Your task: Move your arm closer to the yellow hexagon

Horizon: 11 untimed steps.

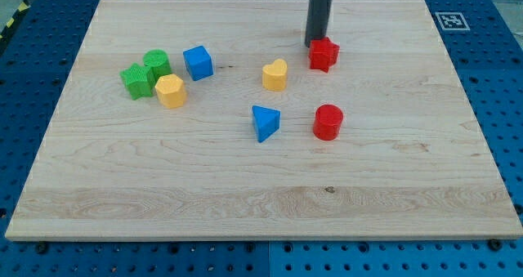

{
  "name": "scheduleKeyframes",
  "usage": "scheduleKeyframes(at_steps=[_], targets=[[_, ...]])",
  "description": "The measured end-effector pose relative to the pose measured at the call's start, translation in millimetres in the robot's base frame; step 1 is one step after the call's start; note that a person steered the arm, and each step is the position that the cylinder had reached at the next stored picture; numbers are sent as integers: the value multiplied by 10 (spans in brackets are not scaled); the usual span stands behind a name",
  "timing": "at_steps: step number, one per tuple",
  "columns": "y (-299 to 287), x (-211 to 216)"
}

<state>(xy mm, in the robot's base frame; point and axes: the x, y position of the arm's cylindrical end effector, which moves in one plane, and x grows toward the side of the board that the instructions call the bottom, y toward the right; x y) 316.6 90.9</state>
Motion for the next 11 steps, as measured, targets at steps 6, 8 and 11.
scheduleKeyframes(at_steps=[6,8,11], targets=[[-759,-366],[-1212,-248],[-1212,736]])
